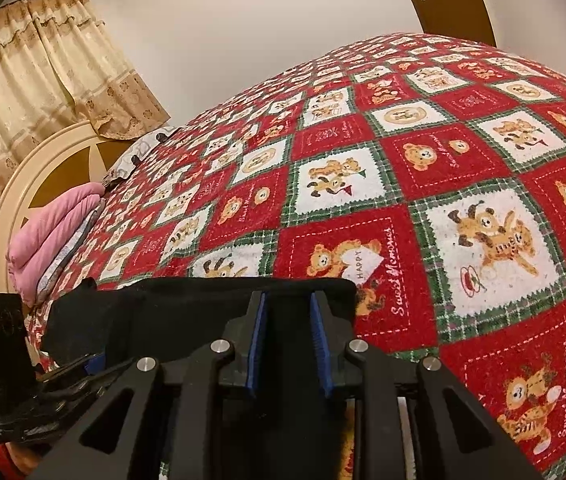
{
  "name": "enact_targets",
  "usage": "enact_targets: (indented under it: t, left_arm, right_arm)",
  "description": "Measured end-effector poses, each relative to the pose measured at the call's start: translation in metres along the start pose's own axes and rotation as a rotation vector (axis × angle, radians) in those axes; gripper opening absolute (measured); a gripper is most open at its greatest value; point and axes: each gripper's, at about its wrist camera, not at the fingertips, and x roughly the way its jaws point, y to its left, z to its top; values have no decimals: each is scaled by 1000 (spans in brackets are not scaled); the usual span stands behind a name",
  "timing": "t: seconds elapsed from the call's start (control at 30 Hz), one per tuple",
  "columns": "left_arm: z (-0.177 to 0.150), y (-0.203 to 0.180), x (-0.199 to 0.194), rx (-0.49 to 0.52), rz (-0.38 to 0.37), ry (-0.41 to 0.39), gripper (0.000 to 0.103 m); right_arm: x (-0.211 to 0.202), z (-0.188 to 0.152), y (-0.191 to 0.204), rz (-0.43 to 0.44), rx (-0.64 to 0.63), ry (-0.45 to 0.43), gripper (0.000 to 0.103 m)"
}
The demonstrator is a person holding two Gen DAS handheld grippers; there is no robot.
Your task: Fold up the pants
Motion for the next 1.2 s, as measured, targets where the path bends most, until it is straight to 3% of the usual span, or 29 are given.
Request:
enact_targets:
  t: [0.03, 0.17, 0.4, 0.5, 0.7, 0.87, 1.0, 1.07, 1.1, 1.2]
  left_arm:
    - [0, 1, 0, 10, 17, 1, 14]
    - [5, 20, -6, -69, -61, -4, 11]
    - [9, -1, -24, 65, -20, -81, 10]
    - [11, -4, -30, 76, -37, -113, 10]
    - [17, 11, -49, 52, 23, -171, 9]
    - [7, 28, -41, 80, 143, -119, 10]
    - [-1, 39, -25, 85, 221, -46, 28]
    - [0, 39, -34, 84, 247, -54, 49]
    - [1, 38, -40, 91, 264, -70, 58]
    - [7, 26, -67, 142, 345, -199, 58]
  right_arm:
    - [-1, 0, 1, -3, -2, -3, 25]
    - [-7, -1, 6, -3, -6, -36, 26]
    - [-7, -4, 17, -26, -56, -48, 27]
    - [-10, -4, 18, -12, -50, -61, 27]
    - [-27, -1, 25, 34, -74, -138, 27]
    - [-15, -2, 23, 23, -65, -80, 27]
    - [-19, -5, 30, 24, -93, -98, 27]
    - [-21, -6, 36, 39, -123, -108, 27]
    - [-20, -7, 40, 47, -142, -105, 27]
    - [-14, -9, 47, 53, -174, -83, 27]
